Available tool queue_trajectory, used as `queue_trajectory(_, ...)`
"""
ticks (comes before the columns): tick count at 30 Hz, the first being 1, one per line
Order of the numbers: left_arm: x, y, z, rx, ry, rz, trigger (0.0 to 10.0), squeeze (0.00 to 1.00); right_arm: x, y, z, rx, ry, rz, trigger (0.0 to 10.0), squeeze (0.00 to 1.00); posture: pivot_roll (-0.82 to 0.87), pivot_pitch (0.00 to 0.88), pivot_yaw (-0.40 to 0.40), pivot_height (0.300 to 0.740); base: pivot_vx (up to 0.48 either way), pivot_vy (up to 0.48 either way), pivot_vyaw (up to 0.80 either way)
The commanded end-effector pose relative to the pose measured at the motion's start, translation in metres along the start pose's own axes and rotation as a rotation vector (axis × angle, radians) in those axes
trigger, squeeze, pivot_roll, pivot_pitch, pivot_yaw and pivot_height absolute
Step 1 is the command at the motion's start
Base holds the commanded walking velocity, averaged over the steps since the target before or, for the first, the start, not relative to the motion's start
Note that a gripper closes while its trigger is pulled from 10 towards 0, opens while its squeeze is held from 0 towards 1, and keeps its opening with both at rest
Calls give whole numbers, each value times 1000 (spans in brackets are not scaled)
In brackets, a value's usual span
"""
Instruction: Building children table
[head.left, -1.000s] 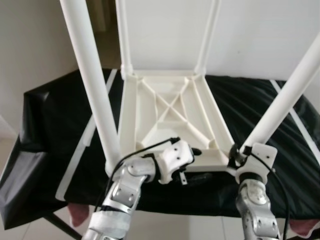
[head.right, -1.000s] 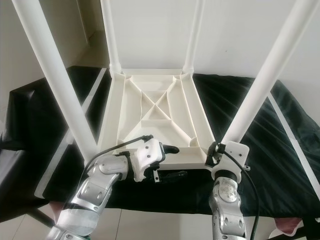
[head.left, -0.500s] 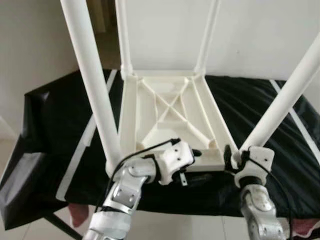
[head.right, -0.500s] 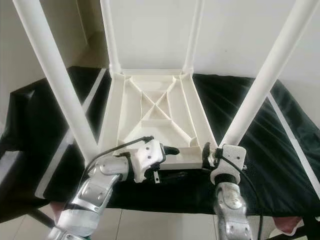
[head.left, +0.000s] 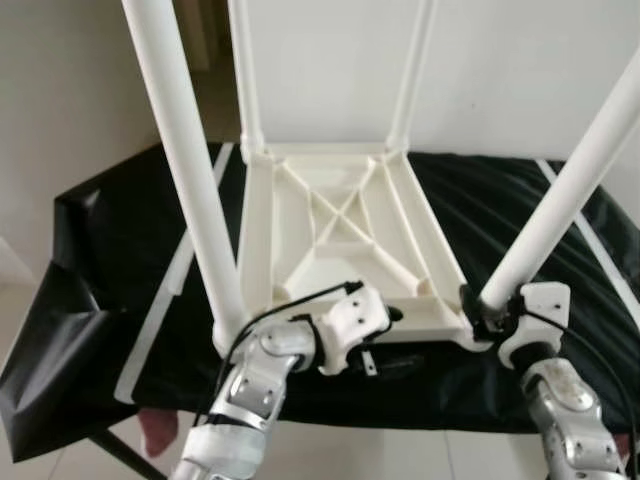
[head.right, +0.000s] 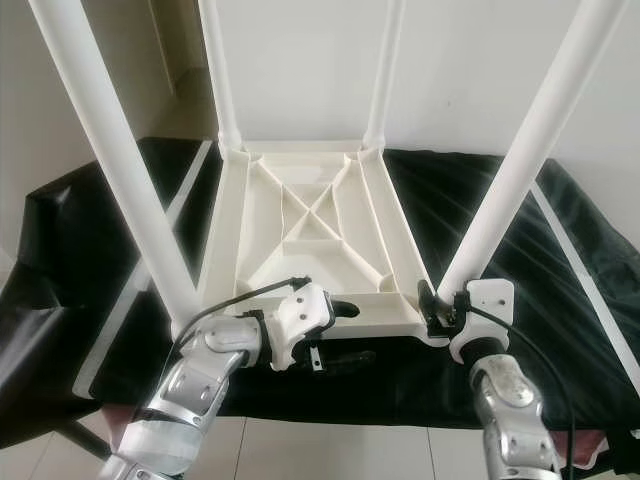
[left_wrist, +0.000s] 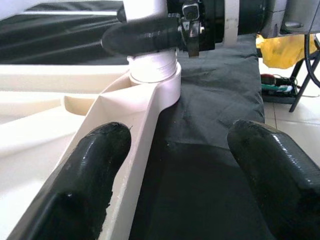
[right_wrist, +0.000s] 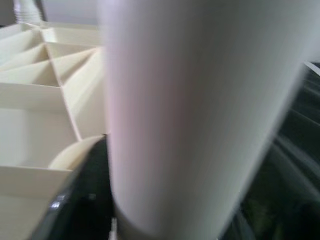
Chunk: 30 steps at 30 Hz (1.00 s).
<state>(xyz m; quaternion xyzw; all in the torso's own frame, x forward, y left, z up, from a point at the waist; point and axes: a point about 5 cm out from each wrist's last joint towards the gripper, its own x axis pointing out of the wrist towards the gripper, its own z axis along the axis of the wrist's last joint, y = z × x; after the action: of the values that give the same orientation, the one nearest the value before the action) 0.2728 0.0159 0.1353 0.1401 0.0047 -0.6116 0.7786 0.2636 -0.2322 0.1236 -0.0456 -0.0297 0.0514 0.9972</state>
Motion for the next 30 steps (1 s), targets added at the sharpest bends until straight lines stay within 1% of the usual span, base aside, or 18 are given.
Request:
queue_trajectory(1,3,8,1,-28,3,155,10000,0,0,-2,-2,-11,10,23,196,0,-38,0,-24,740,0,0,0)
queue_trajectory(2,3,9,1,-35,6,157,10000,0,1,-3,-3,-12,14,32,0,0,-37,0,-25,740,0,0,0)
queue_trajectory(6,2,10,2,-35,6,161,10000,0,0,-2,-4,-13,19,43,0,0,-36,0,-25,740,0,0,0)
queue_trajectory(14,0,11,4,3,-14,180,10000,0,-3,0,-9,-2,29,29,0,0,-38,0,-18,740,0,0,0)
queue_trajectory(15,0,10,3,10,-10,183,10000,0,-4,2,-10,16,32,5,6863,0,-38,0,-18,740,0,0,0)
queue_trajectory(16,0,10,3,14,-6,184,10000,0,-5,3,-10,34,35,-14,10000,0,-43,0,-14,740,0,0,0)
queue_trajectory(18,1,10,2,21,-2,185,10000,0,-6,5,-12,58,43,-38,10000,0,-43,0,-14,740,0,0,0)
queue_trajectory(21,2,10,2,16,0,185,10000,0,-6,8,-13,66,46,-77,10000,0,-43,0,-14,740,0,0,0)
queue_trajectory(24,3,10,2,13,0,184,10000,0,-7,11,-14,102,59,-155,10000,0,-52,0,-11,740,0,0,0)
queue_trajectory(26,3,10,2,15,0,185,10000,0,-8,12,-16,99,88,-236,10000,0,-52,0,-13,740,0,0,0)
queue_trajectory(28,3,10,2,15,0,185,10000,0,-8,12,-16,99,88,-236,10000,0,-52,0,-13,740,0,0,0)
queue_trajectory(29,3,9,1,17,0,186,10000,0,-10,14,-18,102,104,-295,10000,0,-51,0,-15,740,0,0,0)
queue_trajectory(30,3,9,1,17,0,186,10000,0,-10,14,-18,102,104,-295,10000,0,-51,0,-15,740,0,0,0)
